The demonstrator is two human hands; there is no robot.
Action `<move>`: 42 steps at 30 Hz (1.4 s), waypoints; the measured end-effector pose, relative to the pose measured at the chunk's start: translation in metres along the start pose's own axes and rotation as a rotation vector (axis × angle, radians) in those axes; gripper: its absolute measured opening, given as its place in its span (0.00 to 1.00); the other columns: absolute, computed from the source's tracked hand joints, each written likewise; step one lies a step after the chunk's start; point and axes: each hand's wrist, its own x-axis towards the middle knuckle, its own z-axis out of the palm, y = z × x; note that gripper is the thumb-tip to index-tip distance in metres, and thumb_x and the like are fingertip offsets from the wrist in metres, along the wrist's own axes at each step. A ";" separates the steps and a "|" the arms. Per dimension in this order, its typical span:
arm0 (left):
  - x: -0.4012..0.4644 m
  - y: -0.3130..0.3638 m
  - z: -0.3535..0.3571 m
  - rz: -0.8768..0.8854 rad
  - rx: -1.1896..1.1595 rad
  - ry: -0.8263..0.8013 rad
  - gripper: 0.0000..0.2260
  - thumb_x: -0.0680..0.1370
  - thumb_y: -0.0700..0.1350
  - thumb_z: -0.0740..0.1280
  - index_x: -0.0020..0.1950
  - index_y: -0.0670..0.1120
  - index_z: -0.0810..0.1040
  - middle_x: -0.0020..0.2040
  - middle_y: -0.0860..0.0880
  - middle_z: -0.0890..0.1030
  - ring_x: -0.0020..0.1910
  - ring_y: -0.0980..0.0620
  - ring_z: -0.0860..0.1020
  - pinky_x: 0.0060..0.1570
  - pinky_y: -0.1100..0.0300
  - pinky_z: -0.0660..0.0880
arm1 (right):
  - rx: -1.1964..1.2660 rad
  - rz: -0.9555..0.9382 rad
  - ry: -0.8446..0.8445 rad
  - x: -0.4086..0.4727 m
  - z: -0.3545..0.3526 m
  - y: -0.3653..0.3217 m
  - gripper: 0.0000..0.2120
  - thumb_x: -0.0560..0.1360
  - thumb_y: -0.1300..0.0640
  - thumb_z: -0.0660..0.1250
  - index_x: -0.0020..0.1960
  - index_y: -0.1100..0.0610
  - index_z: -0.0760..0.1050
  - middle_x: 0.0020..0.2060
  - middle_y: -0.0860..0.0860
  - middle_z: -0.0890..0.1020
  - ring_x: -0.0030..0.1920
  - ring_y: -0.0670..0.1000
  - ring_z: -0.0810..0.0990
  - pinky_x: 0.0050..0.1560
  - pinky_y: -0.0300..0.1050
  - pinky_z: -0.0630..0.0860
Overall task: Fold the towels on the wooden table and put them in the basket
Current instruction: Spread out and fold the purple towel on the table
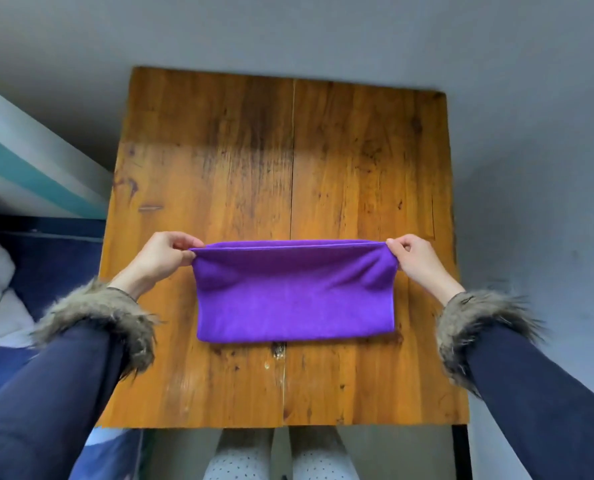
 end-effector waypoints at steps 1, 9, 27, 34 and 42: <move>0.007 -0.003 0.005 -0.017 -0.001 0.018 0.10 0.74 0.30 0.63 0.42 0.44 0.79 0.36 0.45 0.77 0.35 0.49 0.73 0.36 0.60 0.67 | -0.019 0.008 0.002 0.003 0.004 0.002 0.11 0.78 0.55 0.61 0.48 0.63 0.76 0.40 0.55 0.77 0.43 0.52 0.74 0.44 0.43 0.68; 0.037 -0.010 0.025 -0.017 -0.005 0.148 0.11 0.74 0.30 0.63 0.49 0.44 0.78 0.35 0.50 0.76 0.28 0.59 0.71 0.20 0.76 0.63 | -0.070 0.077 0.011 0.028 0.024 0.015 0.13 0.79 0.53 0.60 0.49 0.63 0.76 0.43 0.55 0.78 0.49 0.56 0.77 0.47 0.46 0.68; -0.065 -0.071 0.075 -0.250 -0.192 0.100 0.05 0.76 0.41 0.67 0.46 0.39 0.78 0.37 0.47 0.77 0.31 0.59 0.74 0.32 0.71 0.68 | 0.104 0.346 -0.116 -0.061 0.037 0.078 0.11 0.76 0.50 0.64 0.43 0.56 0.78 0.41 0.53 0.81 0.45 0.53 0.77 0.49 0.49 0.73; -0.079 -0.084 0.068 -0.285 -0.179 0.041 0.05 0.77 0.42 0.66 0.46 0.41 0.78 0.37 0.46 0.78 0.33 0.54 0.74 0.31 0.67 0.71 | 0.167 0.346 -0.207 -0.076 0.031 0.086 0.08 0.78 0.58 0.62 0.46 0.61 0.78 0.29 0.52 0.75 0.30 0.47 0.72 0.27 0.30 0.69; -0.082 -0.102 0.077 -0.276 -0.369 0.168 0.03 0.77 0.38 0.65 0.48 0.39 0.77 0.39 0.46 0.78 0.36 0.51 0.75 0.34 0.72 0.75 | 0.400 0.431 -0.186 -0.082 0.033 0.089 0.08 0.79 0.61 0.58 0.47 0.64 0.73 0.40 0.56 0.77 0.38 0.50 0.78 0.35 0.32 0.79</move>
